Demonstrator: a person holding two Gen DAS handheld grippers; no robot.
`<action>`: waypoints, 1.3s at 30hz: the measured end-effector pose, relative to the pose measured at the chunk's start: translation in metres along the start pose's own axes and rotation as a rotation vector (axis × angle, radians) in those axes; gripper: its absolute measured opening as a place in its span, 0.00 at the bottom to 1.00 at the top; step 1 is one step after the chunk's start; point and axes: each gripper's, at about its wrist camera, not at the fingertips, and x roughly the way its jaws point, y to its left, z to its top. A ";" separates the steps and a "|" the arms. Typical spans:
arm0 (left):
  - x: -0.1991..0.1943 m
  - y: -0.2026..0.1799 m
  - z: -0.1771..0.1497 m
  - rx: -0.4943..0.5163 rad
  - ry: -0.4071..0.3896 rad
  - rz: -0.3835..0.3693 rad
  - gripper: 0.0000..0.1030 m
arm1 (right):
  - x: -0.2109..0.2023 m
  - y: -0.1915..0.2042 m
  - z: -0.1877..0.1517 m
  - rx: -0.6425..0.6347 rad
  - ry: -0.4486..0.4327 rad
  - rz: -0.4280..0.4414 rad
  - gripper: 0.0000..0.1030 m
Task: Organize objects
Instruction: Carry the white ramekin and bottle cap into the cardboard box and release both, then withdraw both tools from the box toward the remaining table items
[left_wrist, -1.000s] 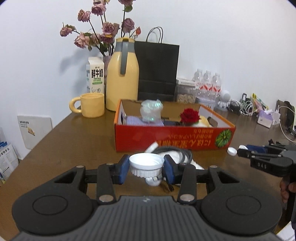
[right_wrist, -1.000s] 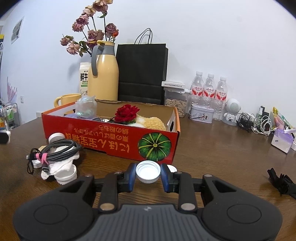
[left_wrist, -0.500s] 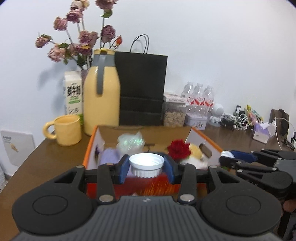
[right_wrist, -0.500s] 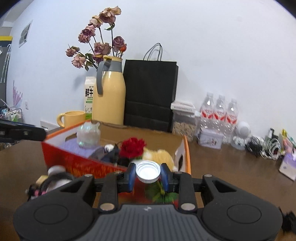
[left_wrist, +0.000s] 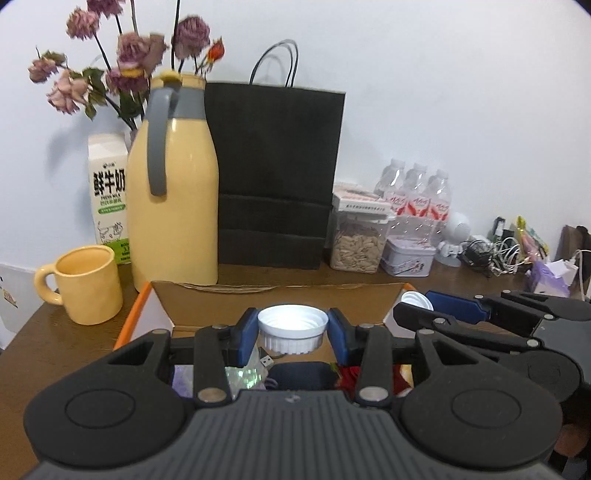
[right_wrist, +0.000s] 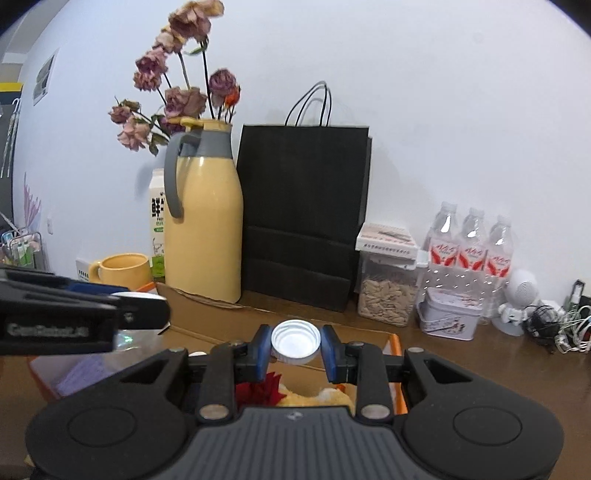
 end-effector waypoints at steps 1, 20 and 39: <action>0.006 0.002 0.000 -0.002 0.010 0.001 0.40 | 0.007 0.000 0.000 -0.004 0.008 0.001 0.27; 0.029 0.014 -0.003 0.011 -0.004 0.056 1.00 | 0.035 -0.025 -0.016 0.063 0.076 0.002 1.00; -0.014 0.005 0.002 0.024 -0.084 0.030 1.00 | 0.000 -0.021 -0.008 0.040 0.017 -0.029 1.00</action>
